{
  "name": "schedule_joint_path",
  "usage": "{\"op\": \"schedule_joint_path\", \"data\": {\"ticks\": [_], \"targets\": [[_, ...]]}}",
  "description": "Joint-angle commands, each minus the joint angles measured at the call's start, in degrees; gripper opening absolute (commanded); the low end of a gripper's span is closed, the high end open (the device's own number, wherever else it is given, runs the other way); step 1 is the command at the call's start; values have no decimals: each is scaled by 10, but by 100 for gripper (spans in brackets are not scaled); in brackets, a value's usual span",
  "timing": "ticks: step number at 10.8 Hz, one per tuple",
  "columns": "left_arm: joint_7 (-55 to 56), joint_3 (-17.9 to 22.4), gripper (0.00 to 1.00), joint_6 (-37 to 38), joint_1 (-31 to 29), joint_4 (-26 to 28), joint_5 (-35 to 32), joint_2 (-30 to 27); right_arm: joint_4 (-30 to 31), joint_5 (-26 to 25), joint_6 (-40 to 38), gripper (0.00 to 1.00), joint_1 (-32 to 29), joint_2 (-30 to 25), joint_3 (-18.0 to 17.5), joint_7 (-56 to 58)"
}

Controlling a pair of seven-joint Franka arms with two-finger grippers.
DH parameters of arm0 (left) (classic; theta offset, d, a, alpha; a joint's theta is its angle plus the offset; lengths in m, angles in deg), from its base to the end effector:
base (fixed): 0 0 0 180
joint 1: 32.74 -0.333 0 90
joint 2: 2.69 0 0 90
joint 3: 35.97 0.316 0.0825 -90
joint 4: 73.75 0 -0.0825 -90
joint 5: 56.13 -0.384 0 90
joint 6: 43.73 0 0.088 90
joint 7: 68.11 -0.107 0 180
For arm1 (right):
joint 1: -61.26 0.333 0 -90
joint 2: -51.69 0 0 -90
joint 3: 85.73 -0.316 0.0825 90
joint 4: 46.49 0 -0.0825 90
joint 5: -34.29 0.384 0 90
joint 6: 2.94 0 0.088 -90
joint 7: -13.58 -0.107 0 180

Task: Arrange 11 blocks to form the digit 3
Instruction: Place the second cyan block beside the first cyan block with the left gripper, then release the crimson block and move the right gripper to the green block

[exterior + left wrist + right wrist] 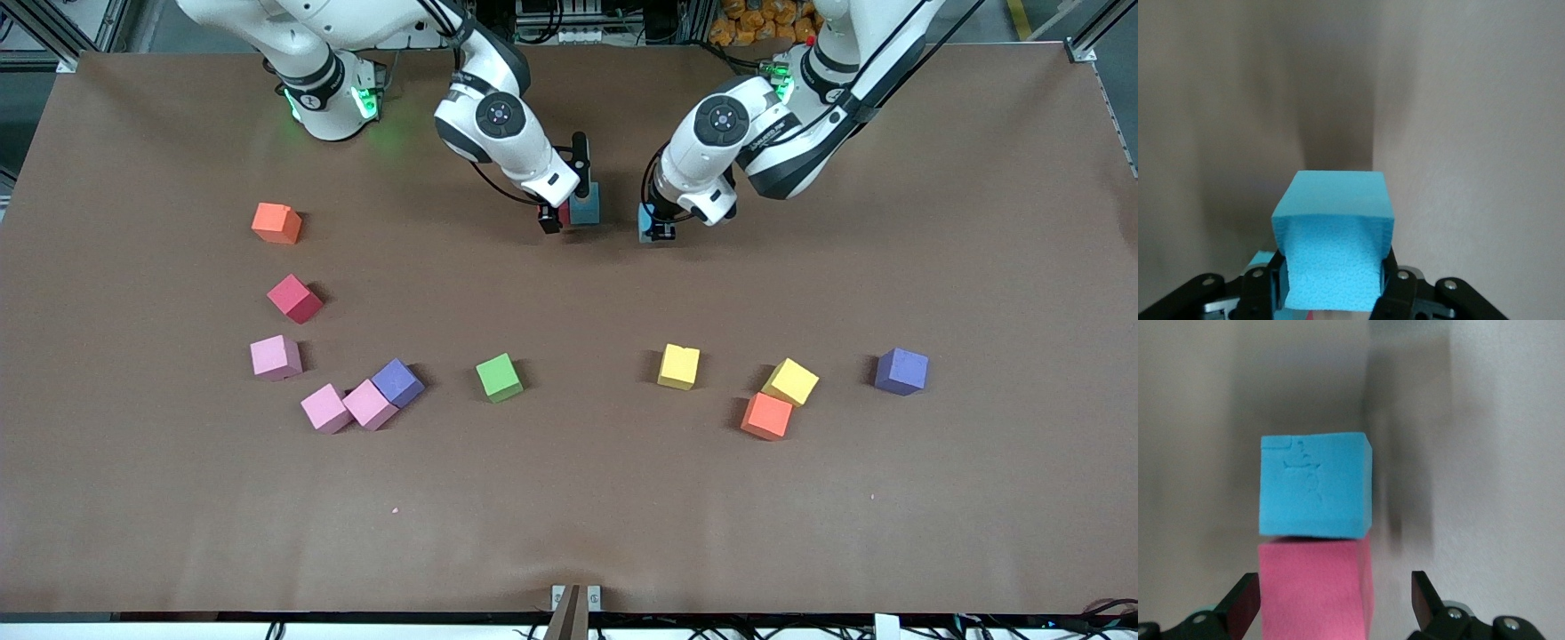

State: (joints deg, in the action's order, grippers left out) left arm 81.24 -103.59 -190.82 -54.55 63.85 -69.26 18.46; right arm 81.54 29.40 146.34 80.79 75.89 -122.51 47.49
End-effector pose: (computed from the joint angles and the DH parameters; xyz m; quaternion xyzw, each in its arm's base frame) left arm 0.3375 -0.3708 0.2616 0.6759 0.7289 -0.1083 0.0128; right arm 0.3000 0.4615 0.2205 -0.6928 -0.7138 0.0007 0.1029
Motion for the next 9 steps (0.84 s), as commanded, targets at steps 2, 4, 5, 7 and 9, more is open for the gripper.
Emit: {"op": "schedule_joint_path", "data": {"ticks": [2, 4, 5, 7, 9], "targets": [[33, -7, 43, -32, 31, 10, 15, -1, 3, 28, -89, 100, -27, -70, -5, -14], [33, -5, 43, -45, 40, 11, 14, 6, 0, 56, -129, 100, -54, -93, -3, -12], [33, -2, 43, -55, 52, 18, 11, 8, -8, 56, -151, 100, -86, -100, -2, -14], [31, -1, 43, -70, 56, 21, 8, 16, -47, 56, -187, 100, -147, -103, 1, -16], [29, 7, 43, -72, 62, 26, -4, 21, -115, 56, -245, 100, -213, -95, 5, -16]]}}
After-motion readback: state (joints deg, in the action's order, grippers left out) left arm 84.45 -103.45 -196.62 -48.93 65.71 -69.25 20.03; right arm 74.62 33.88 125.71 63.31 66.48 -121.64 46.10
